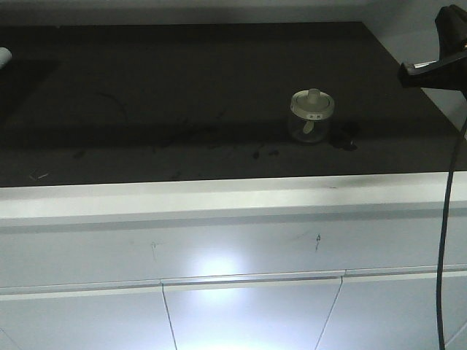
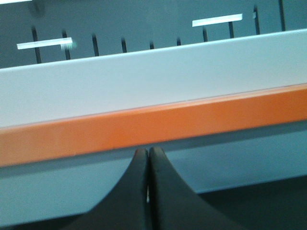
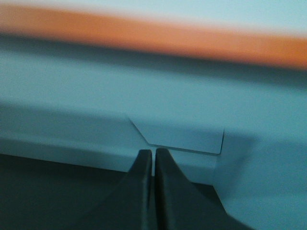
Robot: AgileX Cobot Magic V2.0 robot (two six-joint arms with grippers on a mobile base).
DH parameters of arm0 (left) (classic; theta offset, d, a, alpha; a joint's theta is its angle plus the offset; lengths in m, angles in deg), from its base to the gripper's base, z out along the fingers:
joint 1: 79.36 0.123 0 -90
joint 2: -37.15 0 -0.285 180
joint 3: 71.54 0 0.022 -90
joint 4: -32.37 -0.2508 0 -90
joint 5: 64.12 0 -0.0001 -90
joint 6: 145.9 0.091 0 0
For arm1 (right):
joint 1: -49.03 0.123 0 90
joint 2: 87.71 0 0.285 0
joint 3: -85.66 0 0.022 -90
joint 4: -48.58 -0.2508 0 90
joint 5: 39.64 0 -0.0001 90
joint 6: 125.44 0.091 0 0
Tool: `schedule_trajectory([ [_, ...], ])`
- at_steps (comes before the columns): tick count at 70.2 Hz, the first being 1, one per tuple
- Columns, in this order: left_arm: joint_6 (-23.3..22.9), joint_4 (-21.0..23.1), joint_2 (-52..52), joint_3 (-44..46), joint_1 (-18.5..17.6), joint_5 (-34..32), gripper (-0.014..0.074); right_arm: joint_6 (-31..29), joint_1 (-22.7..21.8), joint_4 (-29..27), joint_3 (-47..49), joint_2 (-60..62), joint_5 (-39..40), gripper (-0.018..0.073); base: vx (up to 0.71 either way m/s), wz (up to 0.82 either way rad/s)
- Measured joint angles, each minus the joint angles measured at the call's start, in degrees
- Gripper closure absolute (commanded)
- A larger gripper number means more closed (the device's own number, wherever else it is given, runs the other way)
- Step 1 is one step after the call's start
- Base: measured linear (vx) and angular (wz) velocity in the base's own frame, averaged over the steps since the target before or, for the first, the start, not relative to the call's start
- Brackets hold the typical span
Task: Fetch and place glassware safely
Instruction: 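Lift the sash upward with both grippers to open the hood, then move the open right gripper toward the glass jar with white lid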
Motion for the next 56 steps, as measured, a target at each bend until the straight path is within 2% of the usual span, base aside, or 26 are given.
schedule_trajectory([
  [23,0.00,0.00,-0.45,0.00,0.00,3.29,0.0603,0.50,0.00,0.00,0.00,0.11,-3.11,0.0560,0.00,0.00],
  [35,0.05,0.00,-4.77,0.00,0.00,13.53,0.0603,4.59,0.00,2.08,0.00,1.89,-7.93,0.0560,0.00,0.00],
  [50,0.05,0.03,-11.38,0.00,0.00,29.05,0.0603,13.44,0.00,10.85,0.00,4.99,-17.48,0.0560,0.00,0.00],
  [56,0.05,0.07,-13.48,-1.03,0.00,31.52,0.0603,17.56,0.00,14.12,0.00,5.52,-18.87,0.0560,0.00,0.00],
])
